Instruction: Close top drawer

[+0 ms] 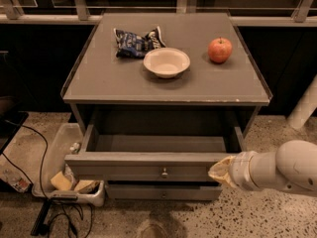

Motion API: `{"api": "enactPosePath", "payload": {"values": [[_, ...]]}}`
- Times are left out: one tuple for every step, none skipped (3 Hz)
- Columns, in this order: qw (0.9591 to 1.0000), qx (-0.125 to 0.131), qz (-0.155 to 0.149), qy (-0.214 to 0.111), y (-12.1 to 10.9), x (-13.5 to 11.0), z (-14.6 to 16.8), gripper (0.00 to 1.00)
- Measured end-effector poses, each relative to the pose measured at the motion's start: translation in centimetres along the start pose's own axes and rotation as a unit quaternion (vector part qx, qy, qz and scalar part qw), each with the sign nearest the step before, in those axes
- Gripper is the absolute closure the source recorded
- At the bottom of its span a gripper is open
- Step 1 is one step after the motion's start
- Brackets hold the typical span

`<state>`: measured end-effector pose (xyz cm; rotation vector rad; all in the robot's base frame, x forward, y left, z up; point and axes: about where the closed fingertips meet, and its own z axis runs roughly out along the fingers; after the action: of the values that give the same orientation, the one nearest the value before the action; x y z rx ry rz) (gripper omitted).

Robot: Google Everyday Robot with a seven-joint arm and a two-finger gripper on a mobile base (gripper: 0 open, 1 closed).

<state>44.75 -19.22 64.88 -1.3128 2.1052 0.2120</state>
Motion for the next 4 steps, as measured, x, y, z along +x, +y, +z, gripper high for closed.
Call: {"api": "enactPosePath", "payload": {"values": [[1.0000,0.000,0.000,0.000,0.00,0.00,0.00,0.39],[1.0000,0.000,0.000,0.000,0.00,0.00,0.00,0.16],[1.0000,0.000,0.000,0.000,0.33,-0.04,-0.05,0.00],[1.0000,0.004,0.006,-0.005,-0.58,-0.53,0.67,0.00]]}}
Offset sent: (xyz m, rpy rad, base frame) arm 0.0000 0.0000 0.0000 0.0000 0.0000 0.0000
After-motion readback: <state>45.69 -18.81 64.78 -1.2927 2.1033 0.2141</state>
